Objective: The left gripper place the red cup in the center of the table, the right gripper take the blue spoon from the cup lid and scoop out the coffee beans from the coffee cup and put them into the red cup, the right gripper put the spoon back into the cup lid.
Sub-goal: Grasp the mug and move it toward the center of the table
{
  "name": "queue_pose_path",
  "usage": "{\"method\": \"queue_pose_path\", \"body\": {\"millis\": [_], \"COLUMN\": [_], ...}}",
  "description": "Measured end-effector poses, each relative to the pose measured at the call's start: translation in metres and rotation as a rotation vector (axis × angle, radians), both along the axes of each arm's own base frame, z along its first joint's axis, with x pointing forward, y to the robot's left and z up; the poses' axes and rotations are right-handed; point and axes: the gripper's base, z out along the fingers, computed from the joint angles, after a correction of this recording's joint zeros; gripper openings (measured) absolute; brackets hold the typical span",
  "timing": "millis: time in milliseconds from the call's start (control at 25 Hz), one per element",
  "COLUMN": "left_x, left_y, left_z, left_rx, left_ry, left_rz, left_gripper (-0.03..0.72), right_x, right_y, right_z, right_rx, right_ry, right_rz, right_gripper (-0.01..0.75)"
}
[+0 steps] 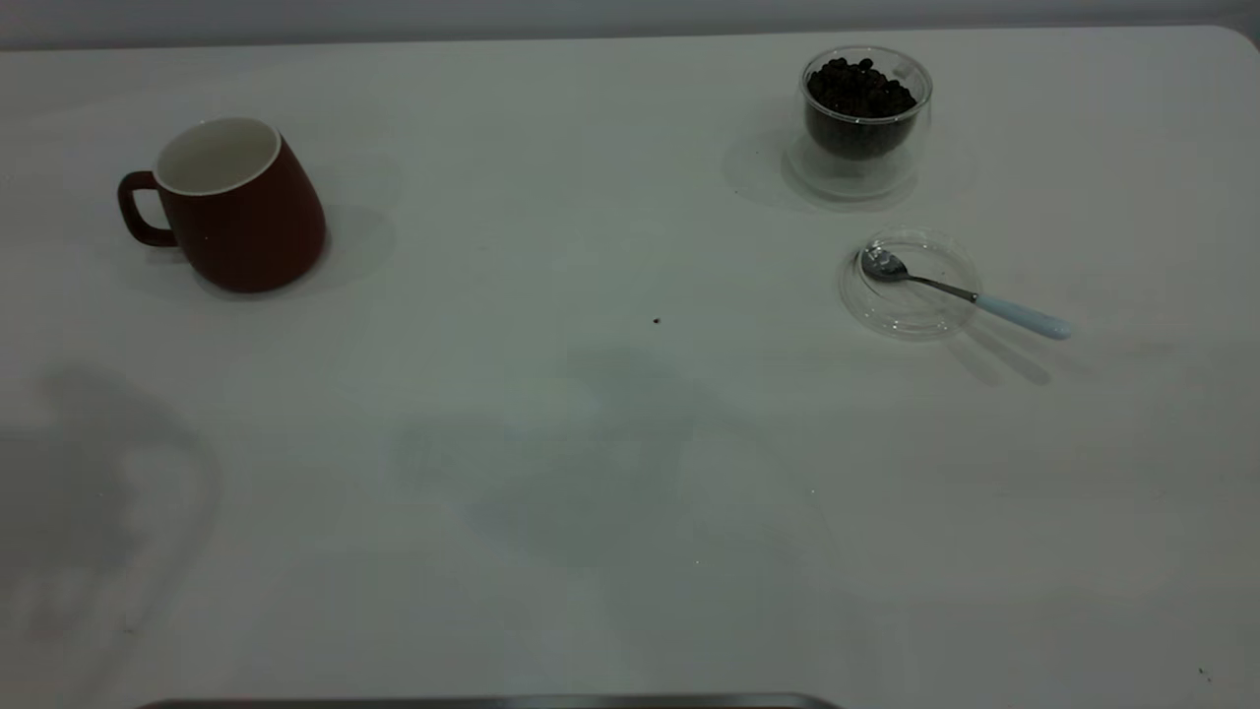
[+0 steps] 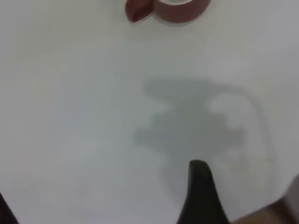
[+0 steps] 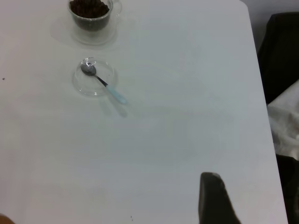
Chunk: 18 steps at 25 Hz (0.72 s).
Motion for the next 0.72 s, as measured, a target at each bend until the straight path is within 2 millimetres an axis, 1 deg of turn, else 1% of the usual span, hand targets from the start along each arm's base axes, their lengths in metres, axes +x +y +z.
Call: {"method": "queue_pose_path", "body": {"millis": [80,200,360,480,560,720], "left_x": [0.024,0.058,0.095,0.117,0.129,0.146], "left_y": [0.0,0.0,0.005,0.01,0.012,0.013], "left_z": [-0.012,-0.037,-0.073,-0.097,-0.112,-0.139], "left_rx": [0.043,0.091,0.17,0.234,0.263,0.29], "left_ry": [0.042,0.106,0.168,0.196,0.211,0.234], "left_rz": [-0.109,-0.252,-0.358,-0.402,-0.425,-0.484], "left_gripper": [0.587,0.587,0.587,0.587,0.587,0.587], "right_x": [0.0,0.0,0.0,0.0,0.0,0.0], "right_y": [0.0,0.0,0.0,0.0,0.0,0.0], "right_z": [0.0,0.0,0.0,0.0,0.0,0.0], "right_rx": [0.0,0.0,0.0,0.0,0.0,0.0], "right_ry": [0.0,0.0,0.0,0.0,0.0,0.0], "right_rz": [0.0,0.0,0.0,0.0,0.0,0.0], "right_gripper": [0.438,0.438,0.438,0.438,0.438,0.438]}}
